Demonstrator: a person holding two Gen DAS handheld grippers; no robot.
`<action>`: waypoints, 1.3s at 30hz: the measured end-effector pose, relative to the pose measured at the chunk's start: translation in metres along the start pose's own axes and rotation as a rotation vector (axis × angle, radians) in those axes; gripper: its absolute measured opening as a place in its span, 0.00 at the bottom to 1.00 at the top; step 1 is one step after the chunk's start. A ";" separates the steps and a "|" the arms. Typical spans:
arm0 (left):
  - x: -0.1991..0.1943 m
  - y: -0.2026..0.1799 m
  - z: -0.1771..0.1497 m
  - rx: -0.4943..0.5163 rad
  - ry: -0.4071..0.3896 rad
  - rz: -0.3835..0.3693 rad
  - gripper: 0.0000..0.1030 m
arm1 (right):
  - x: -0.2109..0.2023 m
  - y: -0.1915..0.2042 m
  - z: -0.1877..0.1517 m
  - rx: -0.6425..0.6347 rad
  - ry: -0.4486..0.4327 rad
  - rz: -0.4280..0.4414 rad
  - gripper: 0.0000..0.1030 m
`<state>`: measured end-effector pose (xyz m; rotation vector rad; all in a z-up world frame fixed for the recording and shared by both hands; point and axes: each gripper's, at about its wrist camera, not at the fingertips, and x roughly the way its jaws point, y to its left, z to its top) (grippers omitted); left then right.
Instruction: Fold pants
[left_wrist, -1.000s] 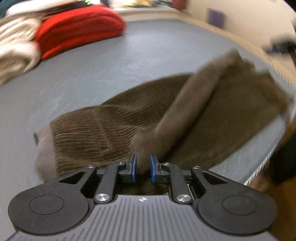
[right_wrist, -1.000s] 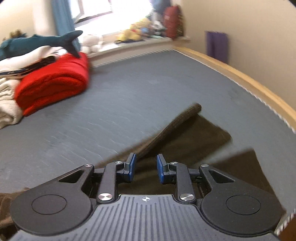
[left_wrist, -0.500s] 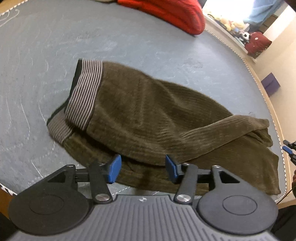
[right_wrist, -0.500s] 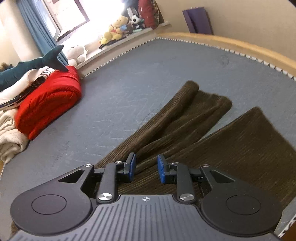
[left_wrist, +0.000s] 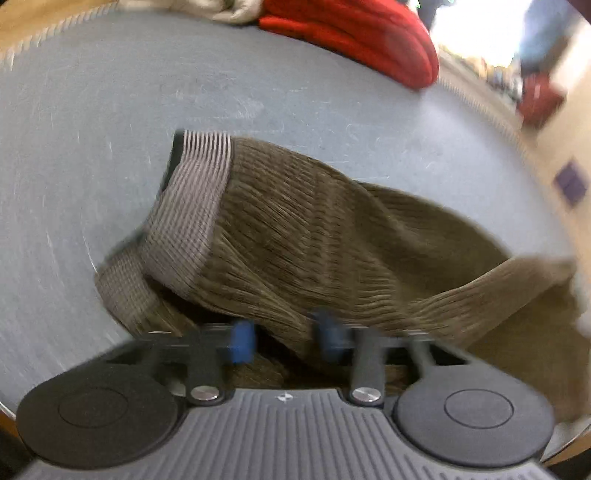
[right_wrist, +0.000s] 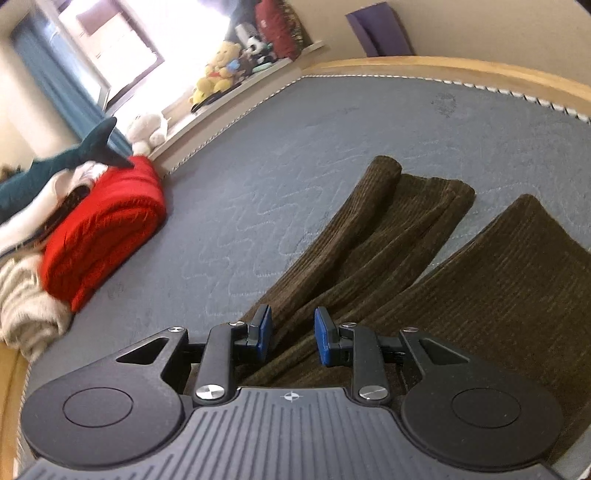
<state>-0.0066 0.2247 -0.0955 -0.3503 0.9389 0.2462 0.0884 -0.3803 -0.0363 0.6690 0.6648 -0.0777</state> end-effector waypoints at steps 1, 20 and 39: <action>-0.004 -0.002 0.003 0.022 -0.030 0.013 0.08 | 0.004 -0.003 0.004 0.026 -0.008 0.002 0.27; -0.036 -0.029 0.033 0.064 -0.103 0.108 0.07 | 0.157 -0.043 0.032 0.343 0.111 -0.051 0.28; -0.061 -0.015 0.023 0.062 -0.170 0.118 0.06 | -0.083 -0.011 -0.022 0.112 -0.153 -0.171 0.03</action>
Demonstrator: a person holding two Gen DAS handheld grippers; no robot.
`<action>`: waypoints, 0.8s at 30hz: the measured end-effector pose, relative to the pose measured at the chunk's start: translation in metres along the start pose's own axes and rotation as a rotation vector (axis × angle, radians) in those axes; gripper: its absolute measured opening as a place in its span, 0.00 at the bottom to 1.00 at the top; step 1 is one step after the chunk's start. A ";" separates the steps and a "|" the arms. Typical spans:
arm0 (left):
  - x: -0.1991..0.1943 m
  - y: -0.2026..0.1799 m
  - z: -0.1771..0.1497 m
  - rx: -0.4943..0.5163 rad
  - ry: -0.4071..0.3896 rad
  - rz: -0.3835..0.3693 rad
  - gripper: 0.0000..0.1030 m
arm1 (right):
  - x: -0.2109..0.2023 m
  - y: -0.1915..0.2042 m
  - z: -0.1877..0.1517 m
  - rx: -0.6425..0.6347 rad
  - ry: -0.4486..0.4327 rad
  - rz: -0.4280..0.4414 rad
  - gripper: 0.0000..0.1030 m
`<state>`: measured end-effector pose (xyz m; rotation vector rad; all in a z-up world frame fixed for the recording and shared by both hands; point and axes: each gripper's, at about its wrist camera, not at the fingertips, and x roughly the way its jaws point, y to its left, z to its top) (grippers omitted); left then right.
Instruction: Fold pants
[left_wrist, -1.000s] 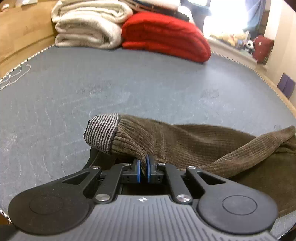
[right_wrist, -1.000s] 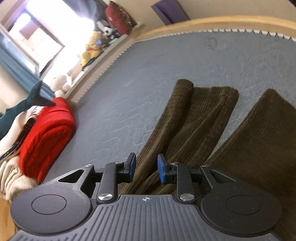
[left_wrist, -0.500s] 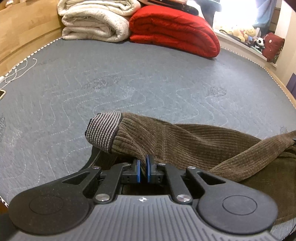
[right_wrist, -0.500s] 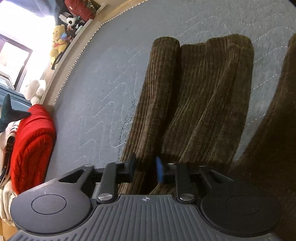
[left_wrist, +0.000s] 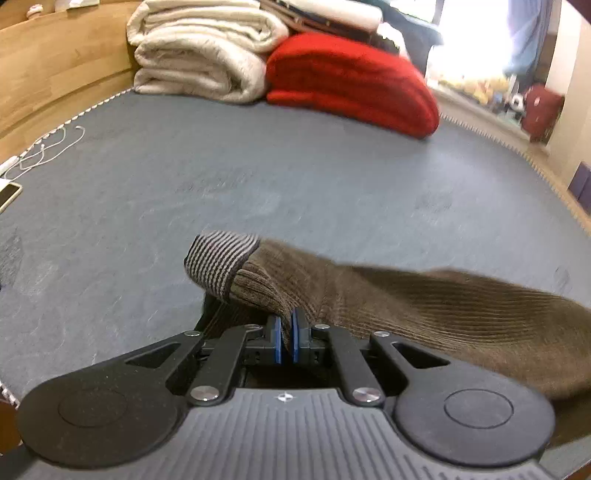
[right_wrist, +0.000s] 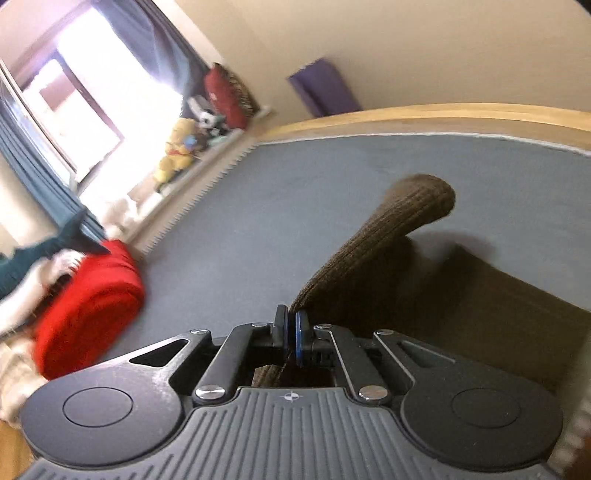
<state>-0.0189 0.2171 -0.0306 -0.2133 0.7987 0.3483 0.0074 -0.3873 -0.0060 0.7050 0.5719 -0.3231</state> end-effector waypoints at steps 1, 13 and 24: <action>0.003 0.000 -0.006 0.020 0.009 0.012 0.06 | -0.001 -0.015 -0.013 0.019 0.083 -0.080 0.03; -0.026 -0.038 -0.052 0.146 -0.225 0.196 0.54 | 0.018 -0.116 -0.022 0.365 0.173 -0.171 0.19; 0.023 -0.091 -0.075 0.238 0.003 -0.276 0.53 | 0.045 -0.175 -0.011 0.706 0.148 -0.139 0.35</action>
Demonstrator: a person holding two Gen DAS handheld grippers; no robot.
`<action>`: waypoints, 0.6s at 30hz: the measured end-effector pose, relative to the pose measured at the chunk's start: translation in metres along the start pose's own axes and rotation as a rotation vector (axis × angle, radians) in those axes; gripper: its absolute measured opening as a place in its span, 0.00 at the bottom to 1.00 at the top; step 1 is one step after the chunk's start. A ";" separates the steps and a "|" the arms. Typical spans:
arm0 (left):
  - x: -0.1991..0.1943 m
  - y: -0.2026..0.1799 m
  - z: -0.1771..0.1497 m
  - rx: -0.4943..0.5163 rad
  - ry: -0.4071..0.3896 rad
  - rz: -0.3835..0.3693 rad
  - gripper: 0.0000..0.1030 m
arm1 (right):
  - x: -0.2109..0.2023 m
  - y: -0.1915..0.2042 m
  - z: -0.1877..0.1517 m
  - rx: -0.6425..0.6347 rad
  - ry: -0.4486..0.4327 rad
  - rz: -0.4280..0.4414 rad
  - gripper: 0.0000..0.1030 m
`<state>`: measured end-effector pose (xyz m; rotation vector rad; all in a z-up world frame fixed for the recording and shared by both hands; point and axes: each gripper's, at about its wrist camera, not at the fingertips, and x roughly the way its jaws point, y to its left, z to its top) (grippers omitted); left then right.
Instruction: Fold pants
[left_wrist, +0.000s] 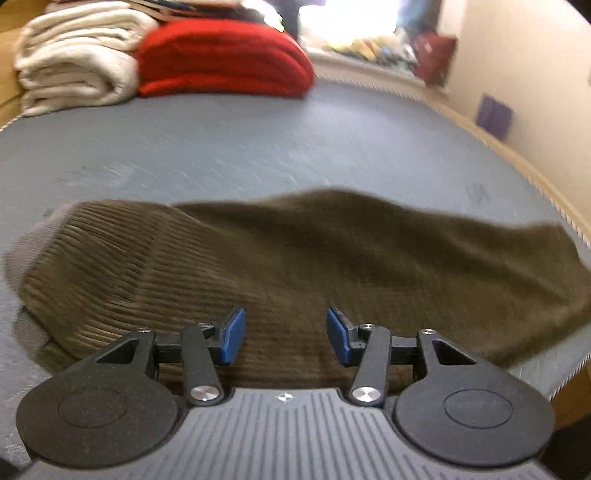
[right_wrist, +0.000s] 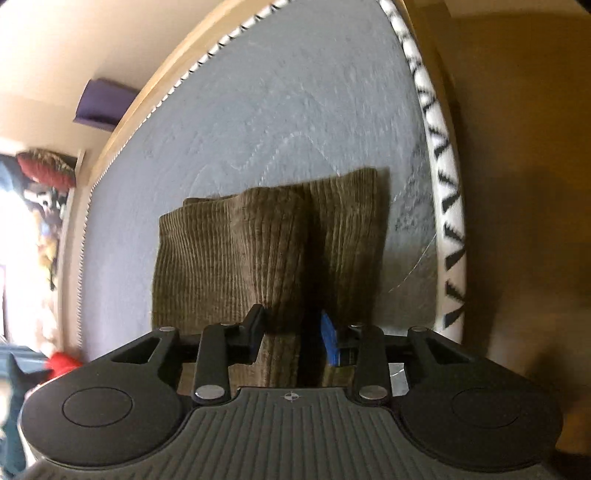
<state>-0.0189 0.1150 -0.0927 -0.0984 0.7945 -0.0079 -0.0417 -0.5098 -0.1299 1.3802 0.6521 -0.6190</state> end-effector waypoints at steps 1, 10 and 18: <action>0.004 -0.002 -0.002 0.009 0.012 -0.004 0.53 | 0.003 0.003 -0.001 -0.003 -0.001 0.002 0.35; 0.022 -0.004 -0.008 0.010 0.055 0.015 0.52 | -0.004 0.022 0.012 -0.053 -0.100 0.084 0.12; 0.017 -0.006 -0.005 0.018 0.053 -0.016 0.50 | -0.045 0.035 0.005 -0.338 -0.300 -0.122 0.07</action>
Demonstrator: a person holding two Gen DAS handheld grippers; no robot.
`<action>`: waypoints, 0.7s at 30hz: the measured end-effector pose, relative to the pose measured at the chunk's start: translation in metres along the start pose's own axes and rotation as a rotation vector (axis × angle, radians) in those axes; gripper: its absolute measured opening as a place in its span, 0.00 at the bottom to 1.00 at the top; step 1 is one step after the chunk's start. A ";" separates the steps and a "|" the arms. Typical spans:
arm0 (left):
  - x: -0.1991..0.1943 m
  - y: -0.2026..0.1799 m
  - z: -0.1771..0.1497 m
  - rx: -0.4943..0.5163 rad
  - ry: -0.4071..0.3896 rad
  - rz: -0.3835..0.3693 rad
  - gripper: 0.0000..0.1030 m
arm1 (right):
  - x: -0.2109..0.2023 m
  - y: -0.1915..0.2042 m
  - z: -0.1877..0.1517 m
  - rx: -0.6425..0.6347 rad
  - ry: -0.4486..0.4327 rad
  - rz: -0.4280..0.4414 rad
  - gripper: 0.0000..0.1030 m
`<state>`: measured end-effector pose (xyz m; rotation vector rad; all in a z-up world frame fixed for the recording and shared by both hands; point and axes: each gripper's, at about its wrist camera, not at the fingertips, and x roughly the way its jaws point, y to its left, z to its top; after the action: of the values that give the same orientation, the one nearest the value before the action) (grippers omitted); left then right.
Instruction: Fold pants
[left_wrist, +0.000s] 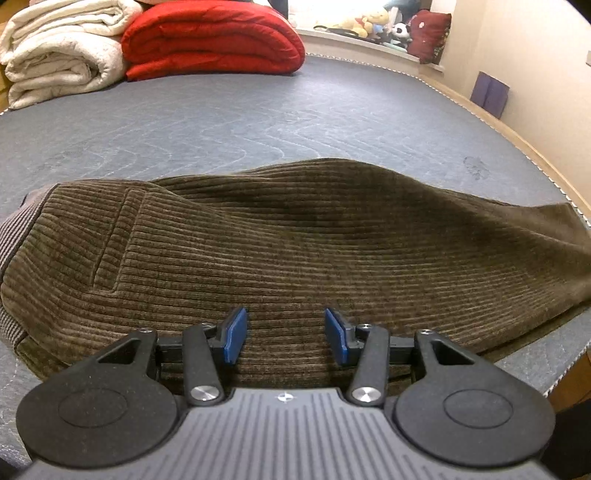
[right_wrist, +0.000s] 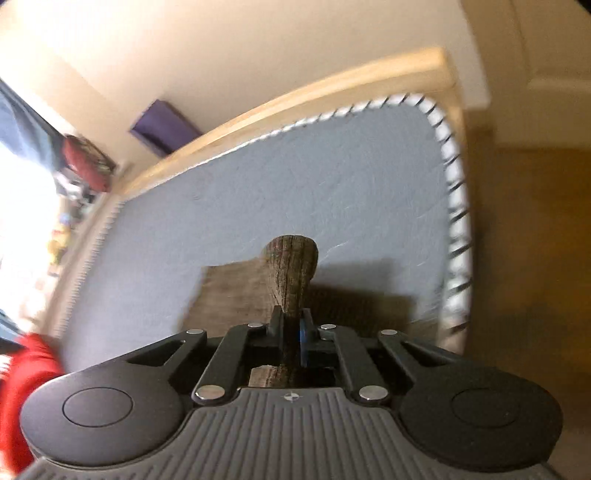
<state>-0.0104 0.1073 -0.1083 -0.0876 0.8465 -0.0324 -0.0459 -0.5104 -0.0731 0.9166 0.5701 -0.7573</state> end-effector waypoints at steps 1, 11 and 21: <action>0.000 0.000 0.000 0.000 0.003 -0.011 0.50 | 0.008 -0.006 0.000 0.002 0.026 -0.068 0.07; 0.012 0.001 -0.010 0.056 0.147 0.039 0.44 | 0.015 -0.015 -0.001 -0.080 0.082 -0.150 0.34; 0.007 -0.006 -0.006 0.080 0.140 0.071 0.45 | -0.012 0.038 -0.012 -0.251 -0.089 -0.017 0.35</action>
<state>-0.0108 0.1008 -0.1170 0.0198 0.9862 -0.0061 -0.0244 -0.4812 -0.0520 0.6441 0.5798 -0.7199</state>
